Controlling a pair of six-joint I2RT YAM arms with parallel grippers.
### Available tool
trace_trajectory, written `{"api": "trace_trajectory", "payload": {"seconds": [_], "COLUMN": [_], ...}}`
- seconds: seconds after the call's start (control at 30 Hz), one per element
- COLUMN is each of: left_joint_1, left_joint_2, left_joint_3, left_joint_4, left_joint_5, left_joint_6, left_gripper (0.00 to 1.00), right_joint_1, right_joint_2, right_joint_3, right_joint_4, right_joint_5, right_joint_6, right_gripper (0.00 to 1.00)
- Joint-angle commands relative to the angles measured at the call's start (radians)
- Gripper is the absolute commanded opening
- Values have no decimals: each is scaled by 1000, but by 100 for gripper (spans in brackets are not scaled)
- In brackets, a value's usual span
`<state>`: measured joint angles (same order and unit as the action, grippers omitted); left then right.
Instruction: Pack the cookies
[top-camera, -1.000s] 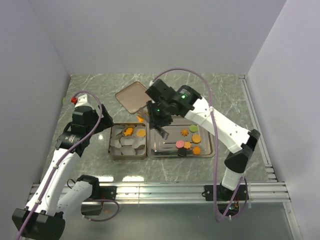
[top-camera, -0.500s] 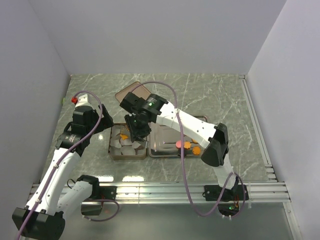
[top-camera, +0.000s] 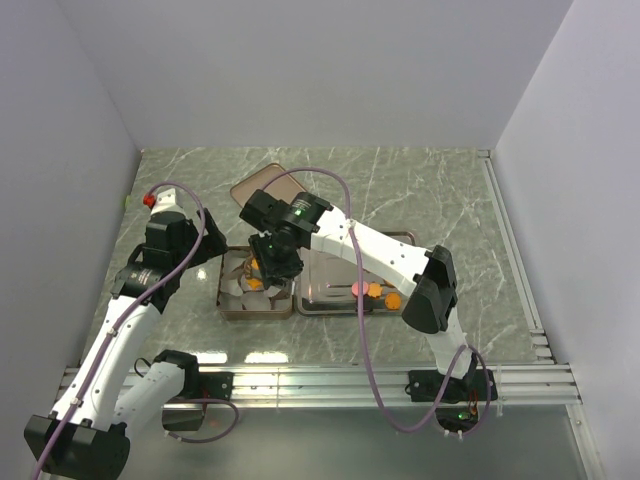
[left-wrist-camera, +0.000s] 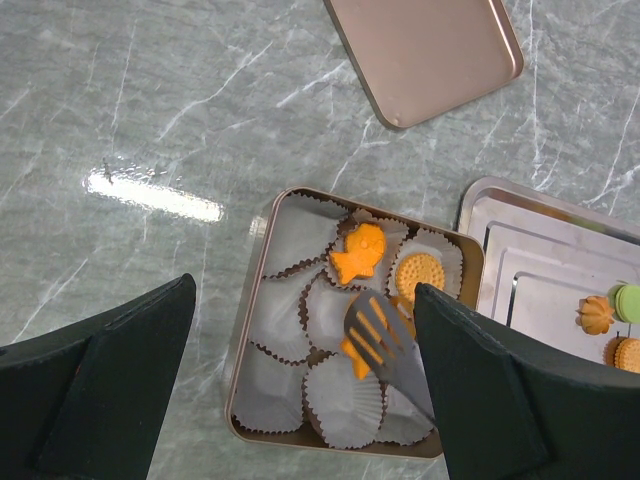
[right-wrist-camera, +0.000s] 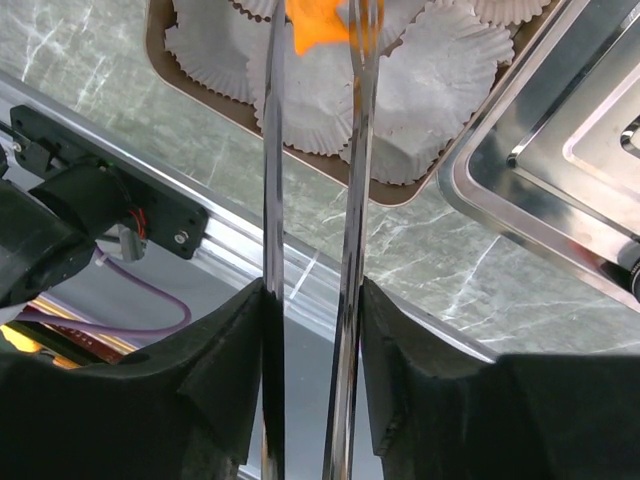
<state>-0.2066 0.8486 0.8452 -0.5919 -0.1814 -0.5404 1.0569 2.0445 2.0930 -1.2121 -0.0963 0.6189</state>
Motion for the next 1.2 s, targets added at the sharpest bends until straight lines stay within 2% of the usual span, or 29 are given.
{"api": "trace_trajectory", "payload": {"seconds": [0.0,0.4,0.53,0.67,0.9,1.07,1.17], "left_joint_1": [-4,-4,-5,-5,-5,-5,-5], "left_joint_2": [-3,0,1,3,4,4,7], "left_joint_3": [6,5,6,6,5,5,3], "left_joint_4": [14,15,14,14,17,17,17], "left_joint_5": [-12,-10,-12,-10,-9,-4,-4], "left_joint_6": [-9,-9,-9,-7,-7,-6,-6], "left_gripper": [97,97,96,96,97,97,96], "right_joint_1": [5,0,-35,-78,-196,-256,-259], "right_joint_2": [-21,-78,-194,-334,-628,-705,-708], "right_joint_3": [13,45,-8,-144,-563,-779,-827], "right_joint_4": [29,-12,-33,-43,-20,0,9], "right_joint_5": [7,67,111,153,167,142,136], "right_joint_6": [-5,-2,5,13,41,54,54], "right_gripper": [48,50,50,50,50,50,50]}}
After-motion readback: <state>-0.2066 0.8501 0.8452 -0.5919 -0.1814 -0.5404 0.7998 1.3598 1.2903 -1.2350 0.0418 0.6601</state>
